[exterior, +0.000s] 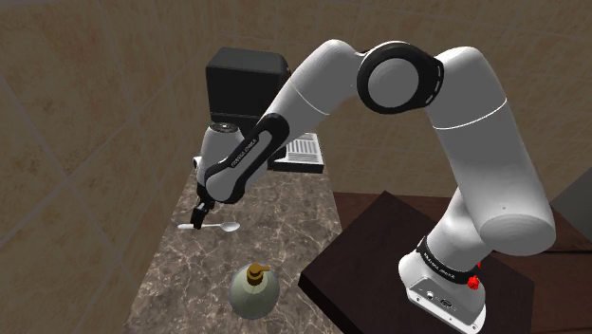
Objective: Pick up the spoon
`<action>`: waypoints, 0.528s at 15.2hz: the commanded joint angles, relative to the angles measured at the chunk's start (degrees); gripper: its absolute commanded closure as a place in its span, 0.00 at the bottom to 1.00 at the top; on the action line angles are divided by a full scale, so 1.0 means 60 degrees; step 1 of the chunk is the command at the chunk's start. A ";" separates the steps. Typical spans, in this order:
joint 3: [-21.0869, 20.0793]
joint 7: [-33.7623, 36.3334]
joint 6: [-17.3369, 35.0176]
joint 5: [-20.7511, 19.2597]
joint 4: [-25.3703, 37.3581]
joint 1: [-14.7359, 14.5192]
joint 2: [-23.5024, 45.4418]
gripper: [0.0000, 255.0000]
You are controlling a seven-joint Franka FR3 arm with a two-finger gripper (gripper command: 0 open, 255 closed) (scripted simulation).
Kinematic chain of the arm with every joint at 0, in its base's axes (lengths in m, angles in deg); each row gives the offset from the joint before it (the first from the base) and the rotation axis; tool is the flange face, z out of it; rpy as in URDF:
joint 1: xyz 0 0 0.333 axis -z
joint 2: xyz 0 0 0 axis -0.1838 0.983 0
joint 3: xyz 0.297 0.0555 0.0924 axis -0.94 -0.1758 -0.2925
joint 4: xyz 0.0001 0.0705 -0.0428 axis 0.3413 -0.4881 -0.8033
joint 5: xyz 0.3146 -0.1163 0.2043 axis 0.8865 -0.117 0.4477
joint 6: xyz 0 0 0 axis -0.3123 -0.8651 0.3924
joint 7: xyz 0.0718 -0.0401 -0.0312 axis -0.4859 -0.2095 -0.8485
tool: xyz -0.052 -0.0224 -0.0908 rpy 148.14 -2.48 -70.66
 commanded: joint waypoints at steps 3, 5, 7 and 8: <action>0.0039 -0.0011 0.0267 -0.0035 0.0269 -0.0087 0.0524 0.00; 0.0059 -0.0037 0.0419 -0.0050 0.0423 -0.0109 0.0833 0.00; 0.0060 -0.0037 0.0419 -0.0050 0.0422 -0.0109 0.0832 0.00; 0.0056 -0.0047 0.0429 -0.0049 0.0407 -0.0098 0.0829 1.00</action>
